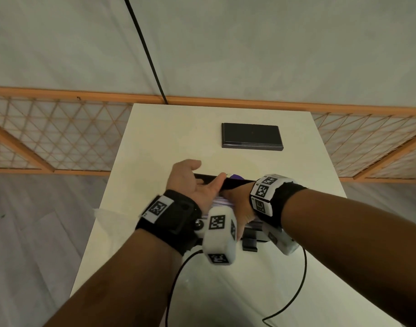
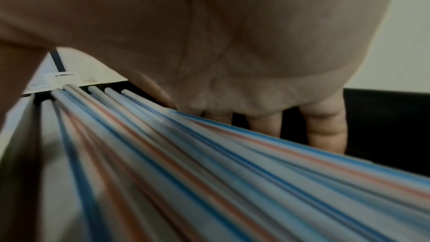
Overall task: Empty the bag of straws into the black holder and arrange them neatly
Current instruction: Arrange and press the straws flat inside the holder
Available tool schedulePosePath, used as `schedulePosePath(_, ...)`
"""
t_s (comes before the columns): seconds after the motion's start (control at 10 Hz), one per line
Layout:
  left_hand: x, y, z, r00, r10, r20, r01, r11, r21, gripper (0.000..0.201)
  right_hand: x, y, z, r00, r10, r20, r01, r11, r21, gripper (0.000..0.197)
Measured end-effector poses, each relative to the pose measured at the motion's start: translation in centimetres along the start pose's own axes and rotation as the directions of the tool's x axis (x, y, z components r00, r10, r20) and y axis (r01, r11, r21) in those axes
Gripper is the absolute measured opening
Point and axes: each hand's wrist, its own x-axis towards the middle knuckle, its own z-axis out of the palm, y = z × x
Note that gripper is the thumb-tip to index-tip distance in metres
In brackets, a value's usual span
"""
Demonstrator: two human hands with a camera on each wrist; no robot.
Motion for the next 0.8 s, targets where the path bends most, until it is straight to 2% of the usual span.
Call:
schedulePosePath(0.1, 1.7, -1.6, -0.2, 0.962, 0.275, -0.004, -0.231, 0.816, 0.530, 0.039, -0.1, -0.1, -0.5, 0.996, 0.046, 0.075, -0.041, 0.996, -0.073, 0.078)
schedulePosePath(0.2, 1.8, -1.9, -0.5, 0.840, 0.454, 0.299, -0.304, -0.063, 0.951, 0.031, 0.2, 0.5, -0.4, 0.994, 0.036, 0.102, -0.017, 0.983, -0.183, 0.049)
schedulePosePath(0.3, 2.4, -1.1, -0.4, 0.866, 0.375, 0.331, -0.204, -0.340, 0.918, 0.051, -0.3, 0.6, -0.5, 0.998, -0.034, 0.053, 0.046, 0.969, -0.242, 0.054)
schedulePosePath(0.4, 3.7, -1.1, -0.2, 0.897, 0.332, 0.292, -0.109, -0.475, 0.873, 0.059, -1.0, 0.8, -0.3, 0.986, -0.073, 0.150, 0.113, 0.955, -0.276, 0.051)
schedulePosePath(0.5, 4.5, -1.7, -0.3, 0.919, 0.282, 0.276, -0.054, -0.602, 0.796, 0.063, -0.6, 1.5, 0.0, 0.999, 0.002, 0.052, 0.001, 0.998, -0.057, 0.045)
schedulePosePath(0.6, 4.4, -2.1, 0.2, 0.925, 0.235, 0.299, -0.049, -0.706, 0.707, 0.057, -0.3, 1.7, 0.4, 0.998, -0.027, 0.061, 0.034, 0.993, -0.116, 0.044)
schedulePosePath(0.7, 3.6, -2.6, 0.7, 0.920, 0.269, 0.287, -0.086, -0.576, 0.813, 0.045, -0.3, 1.6, 0.7, 0.995, -0.074, 0.064, 0.079, 0.993, -0.091, 0.051)
schedulePosePath(0.8, 3.8, -2.9, 0.5, 0.951, 0.250, 0.183, -0.075, -0.386, 0.919, 0.045, -0.3, 1.9, 0.7, 0.994, -0.094, 0.050, 0.097, 0.993, -0.061, 0.046)
